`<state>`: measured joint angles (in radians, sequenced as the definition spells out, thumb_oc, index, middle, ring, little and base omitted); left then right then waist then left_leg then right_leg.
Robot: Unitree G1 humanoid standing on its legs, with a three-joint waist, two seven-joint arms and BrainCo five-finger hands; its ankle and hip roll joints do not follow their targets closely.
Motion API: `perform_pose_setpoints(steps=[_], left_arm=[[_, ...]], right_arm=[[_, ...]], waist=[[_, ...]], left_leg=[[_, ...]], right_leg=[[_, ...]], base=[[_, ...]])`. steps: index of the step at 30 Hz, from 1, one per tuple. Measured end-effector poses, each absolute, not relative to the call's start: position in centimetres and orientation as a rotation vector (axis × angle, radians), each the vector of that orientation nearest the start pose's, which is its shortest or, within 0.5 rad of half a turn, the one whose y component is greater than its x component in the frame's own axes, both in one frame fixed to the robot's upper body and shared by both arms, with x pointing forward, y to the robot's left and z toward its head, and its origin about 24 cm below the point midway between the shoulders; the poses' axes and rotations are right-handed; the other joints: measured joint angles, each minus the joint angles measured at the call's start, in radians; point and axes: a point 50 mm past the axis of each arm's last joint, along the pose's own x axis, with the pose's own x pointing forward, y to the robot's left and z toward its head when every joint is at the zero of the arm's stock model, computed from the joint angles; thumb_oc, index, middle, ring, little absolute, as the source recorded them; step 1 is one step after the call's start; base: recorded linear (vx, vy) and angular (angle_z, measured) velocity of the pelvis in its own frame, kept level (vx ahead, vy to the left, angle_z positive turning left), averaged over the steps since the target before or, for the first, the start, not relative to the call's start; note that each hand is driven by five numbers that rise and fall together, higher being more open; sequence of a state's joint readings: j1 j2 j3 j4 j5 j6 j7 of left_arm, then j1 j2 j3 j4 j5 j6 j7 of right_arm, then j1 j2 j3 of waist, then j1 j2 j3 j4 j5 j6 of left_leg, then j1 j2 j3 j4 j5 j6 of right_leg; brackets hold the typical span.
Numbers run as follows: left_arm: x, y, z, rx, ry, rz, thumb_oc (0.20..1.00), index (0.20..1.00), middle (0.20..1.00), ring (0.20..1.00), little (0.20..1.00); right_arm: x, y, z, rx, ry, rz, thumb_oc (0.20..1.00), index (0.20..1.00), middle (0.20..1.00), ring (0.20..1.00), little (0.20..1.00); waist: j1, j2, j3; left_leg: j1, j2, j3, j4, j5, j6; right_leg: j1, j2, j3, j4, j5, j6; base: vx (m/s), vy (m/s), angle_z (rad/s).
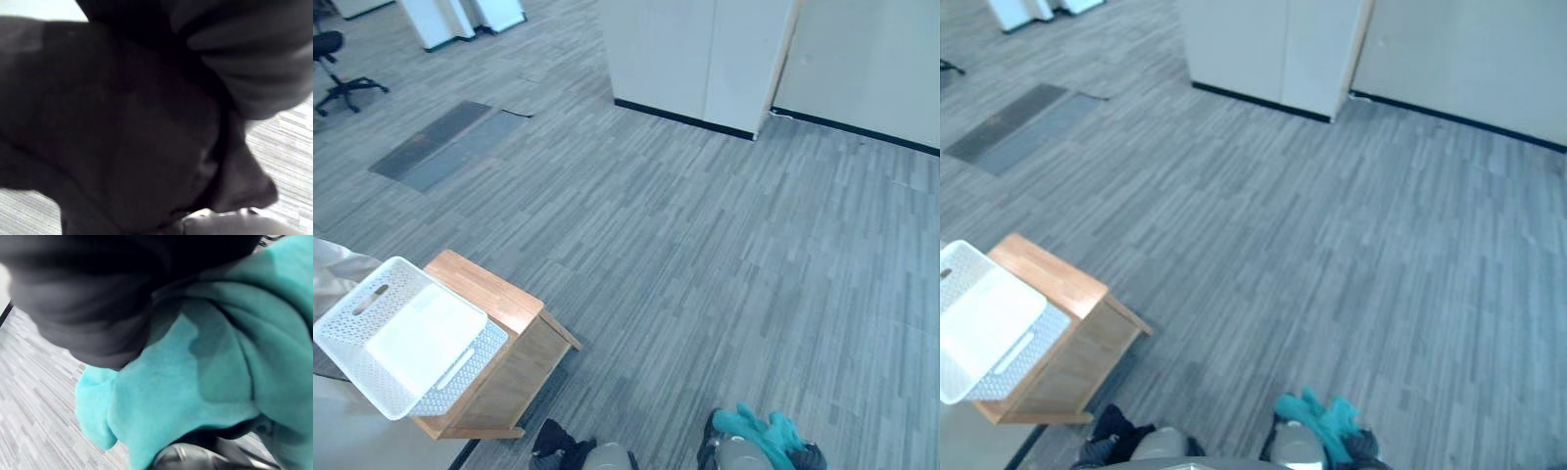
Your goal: Tidy up the quilt and then pick up the clothes from the bed and put them into the laundry hamper.
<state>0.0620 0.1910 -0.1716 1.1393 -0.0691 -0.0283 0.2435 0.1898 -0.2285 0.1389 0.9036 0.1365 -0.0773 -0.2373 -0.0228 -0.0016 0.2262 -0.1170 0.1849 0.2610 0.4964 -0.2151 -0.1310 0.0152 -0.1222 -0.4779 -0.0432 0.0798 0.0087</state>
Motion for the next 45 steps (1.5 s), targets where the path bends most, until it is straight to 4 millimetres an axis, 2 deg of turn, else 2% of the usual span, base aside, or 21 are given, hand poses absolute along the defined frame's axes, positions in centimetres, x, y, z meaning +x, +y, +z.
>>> perform_pose_setpoints(steps=[2,3,5,6,11,13,14,18,20,23,25,27,28,30,31,32,33,35,37,42,45], left_arm=[[8.8,21.7,-16.1,0.333,1.137,0.206,0.200,0.200,0.200,0.200,0.200],[9.1,21.6,-16.0,0.334,1.129,0.201,0.200,0.200,0.200,0.200,0.200],[9.4,21.4,-15.9,0.338,1.114,0.187,0.200,0.200,0.200,0.200,0.200],[10.1,21.7,-15.7,0.349,1.096,0.189,0.200,0.200,0.200,0.200,0.200],[13.9,21.4,-14.3,0.340,0.959,0.178,0.200,0.200,0.200,0.200,0.200],[13.8,21.5,-14.3,0.344,0.962,0.180,0.200,0.200,0.200,0.200,0.200],[9.6,23.3,-15.3,0.379,1.082,0.211,0.200,0.200,0.200,0.200,0.200],[11.1,22.6,-15.0,0.368,1.040,0.122,0.200,0.200,0.200,0.200,0.200],[12.6,22.2,-14.5,0.388,0.988,0.093,0.200,0.200,0.200,0.200,0.200],[12.5,21.9,-14.6,0.384,0.991,0.086,0.200,0.200,0.200,0.200,0.200],[11.7,21.8,-14.9,0.385,1.015,0.080,0.200,0.200,0.200,0.200,0.200],[11.3,21.6,-15.2,0.389,1.046,0.070,0.200,0.200,0.200,0.200,0.200],[11.2,21.6,-15.3,0.406,1.054,0.060,0.200,0.200,0.200,0.200,0.200],[11.6,21.8,-15.1,0.429,1.043,0.053,0.200,0.200,0.200,0.200,0.200],[11.4,22.5,-15.0,0.438,1.049,0.067,0.200,0.200,0.200,0.200,0.200],[11.3,22.8,-15.0,0.445,1.060,0.073,0.200,0.200,0.200,0.200,0.200],[11.1,22.4,-15.1,0.438,1.069,0.065,0.200,0.200,0.200,0.200,0.200],[12.1,22.9,-14.8,0.443,1.047,0.081,0.200,0.200,0.200,0.200,0.200],[14.1,23.0,-14.1,0.472,0.995,0.074,0.200,0.200,0.200,0.200,0.200],[14.9,23.0,-13.6,0.476,0.940,0.094,0.200,0.200,0.200,0.200,0.200],[14.2,22.4,-14.1,0.463,0.973,0.085,0.200,0.200,0.200,0.200,0.200]], right_arm=[[9.5,-23.0,-14.4,-0.266,0.972,-0.266,0.200,0.200,0.200,0.200,0.200],[10.2,-22.6,-14.3,-0.281,0.958,-0.235,0.200,0.200,0.200,0.200,0.200],[10.7,-22.4,-14.2,-0.274,0.941,-0.222,0.200,0.200,0.200,0.200,0.200],[10.7,-21.8,-14.3,-0.258,0.941,-0.210,0.200,0.200,0.200,0.200,0.200],[10.5,-20.8,-14.6,-0.249,0.956,-0.158,0.200,0.200,0.200,0.200,0.200],[11.1,-20.7,-14.5,-0.249,0.943,-0.151,0.200,0.200,0.200,0.200,0.200],[11.0,-20.5,-14.6,-0.267,0.953,-0.135,0.200,0.200,0.200,0.200,0.200],[11.0,-19.5,-15.2,-0.490,0.997,0.119,0.200,0.200,0.200,0.200,0.200],[12.2,-19.4,-14.9,-0.559,0.954,0.162,0.200,0.200,0.200,0.200,0.200],[13.6,-20.6,-14.1,-0.625,0.906,0.167,0.200,0.200,0.200,0.200,0.200],[14.0,-21.1,-13.9,-0.646,0.903,0.163,0.200,0.200,0.200,0.200,0.200],[14.3,-21.9,-13.6,-0.667,0.896,0.150,0.200,0.200,0.200,0.200,0.200],[14.6,-22.0,-13.5,-0.676,0.893,0.148,0.200,0.200,0.200,0.200,0.200],[14.9,-21.7,-13.4,-0.683,0.874,0.158,0.200,0.200,0.200,0.200,0.200],[15.0,-20.8,-13.5,-0.671,0.866,0.171,0.200,0.200,0.200,0.200,0.200],[15.1,-19.7,-13.8,-0.651,0.864,0.185,0.200,0.200,0.200,0.200,0.200],[15.5,-20.0,-13.6,-0.663,0.859,0.181,0.200,0.200,0.200,0.200,0.200],[16.4,-18.4,-13.3,-0.647,0.805,0.214,0.200,0.200,0.200,0.200,0.200],[18.6,-18.0,-12.1,-0.654,0.732,0.211,0.200,0.200,0.200,0.200,0.200],[19.7,-18.1,-10.9,-0.660,0.656,0.211,0.200,0.200,0.200,0.200,0.200],[19.7,-18.7,-11.0,-0.671,0.669,0.204,0.200,0.200,0.200,0.200,0.200]], waist=[[-0.001,0.005,0.005],[0.011,0.002,0.004],[0.017,0.011,0.006],[-0.002,0.007,0.008],[-0.003,-0.040,0.011],[0.003,-0.040,0.011],[0.023,-0.066,-0.032],[0.084,-0.083,-0.012],[0.120,-0.082,0.018],[0.154,-0.050,0.041],[0.164,-0.041,0.043],[0.159,-0.025,0.044],[0.160,-0.021,0.044],[0.161,-0.032,0.050],[0.163,-0.067,0.052],[0.164,-0.101,0.054],[0.164,-0.085,0.055],[0.140,-0.088,0.060],[0.103,-0.041,0.114],[0.078,-0.018,0.106],[0.072,-0.009,0.081]], left_leg=[[-0.001,-0.003,-0.024,-0.205,0.046,0.002],[0.039,-0.039,-0.054,-0.378,0.102,0.009],[0.079,-0.056,-0.075,-0.469,0.250,0.056],[0.112,-0.072,-0.068,-0.496,0.262,0.063],[0.177,-0.133,-0.078,-0.576,0.277,0.085],[0.189,-0.143,-0.081,-0.578,0.267,0.098],[0.172,-0.149,-0.077,-0.584,0.273,0.096],[0.150,-0.130,-0.082,-0.437,0.237,0.068],[0.055,-0.093,-0.101,-0.213,0.206,0.017],[-0.051,-0.031,-0.086,-0.014,0.204,-0.021],[-0.058,-0.024,-0.038,-0.058,0.190,-0.021],[-0.018,-0.041,-0.011,-0.222,0.194,-0.014],[0.030,-0.053,0.016,-0.374,0.225,0.006],[0.065,-0.073,0.050,-0.450,0.280,0.032],[0.072,-0.102,0.064,-0.458,0.300,0.058],[0.069,-0.130,0.075,-0.406,0.258,0.111],[0.068,-0.111,0.097,-0.346,0.195,0.141],[0.068,-0.103,0.099,-0.349,0.166,0.165],[0.082,-0.090,0.099,-0.359,0.157,0.193],[0.137,-0.116,0.082,-0.479,0.165,0.178],[0.135,-0.144,0.043,-0.478,0.168,0.178]], right_leg=[[0.043,0.019,0.038,-0.039,0.023,0.004],[0.040,0.016,0.054,-0.040,0.021,0.011],[0.057,0.021,0.077,-0.039,0.023,0.022],[0.079,0.008,0.066,-0.038,0.022,0.030],[0.094,-0.042,0.051,-0.012,0.025,0.035],[0.104,-0.051,0.049,-0.004,0.027,0.038],[0.108,-0.059,0.050,-0.037,0.005,0.103],[0.147,-0.051,0.037,-0.044,-0.005,0.090],[0.173,-0.037,0.019,-0.045,-0.033,0.067],[0.187,-0.011,-0.008,-0.045,-0.043,0.044],[0.177,-0.014,-0.008,-0.045,-0.043,0.044],[0.163,-0.011,-0.005,-0.045,-0.043,0.044],[0.154,-0.012,-0.005,-0.045,-0.043,0.045],[0.142,-0.023,0.000,-0.045,-0.042,0.046],[0.137,-0.037,0.009,-0.042,-0.047,0.059],[0.110,-0.081,0.029,0.024,-0.053,0.105],[0.062,-0.103,0.041,0.148,-0.074,0.146],[-0.019,-0.113,0.025,0.288,-0.039,0.155],[-0.192,-0.205,0.023,0.619,-0.002,0.212],[-0.131,-0.161,-0.040,0.220,-0.029,0.171],[-0.076,-0.192,0.083,-0.045,-0.017,0.179]], base=[[0.12,0.315,-0.41],[0.10,0.235,-0.88],[0.07,0.192,-0.66],[0.07,0.146,0.07],[0.07,0.087,0.14],[0.09,0.066,0.13],[0.05,-0.003,0.06],[0.01,-0.052,-0.02],[0.07,-0.079,0.25],[0.18,-0.019,0.15],[0.23,0.115,-0.06],[0.39,0.259,0.01],[0.20,0.144,0.05],[0.33,0.207,0.08],[0.47,0.350,0.01],[0.35,0.287,-0.18],[0.15,0.300,-0.33],[0.23,0.312,-0.22],[0.36,0.093,0.18],[0.35,-0.078,0.29],[0.55,-0.199,0.44]])
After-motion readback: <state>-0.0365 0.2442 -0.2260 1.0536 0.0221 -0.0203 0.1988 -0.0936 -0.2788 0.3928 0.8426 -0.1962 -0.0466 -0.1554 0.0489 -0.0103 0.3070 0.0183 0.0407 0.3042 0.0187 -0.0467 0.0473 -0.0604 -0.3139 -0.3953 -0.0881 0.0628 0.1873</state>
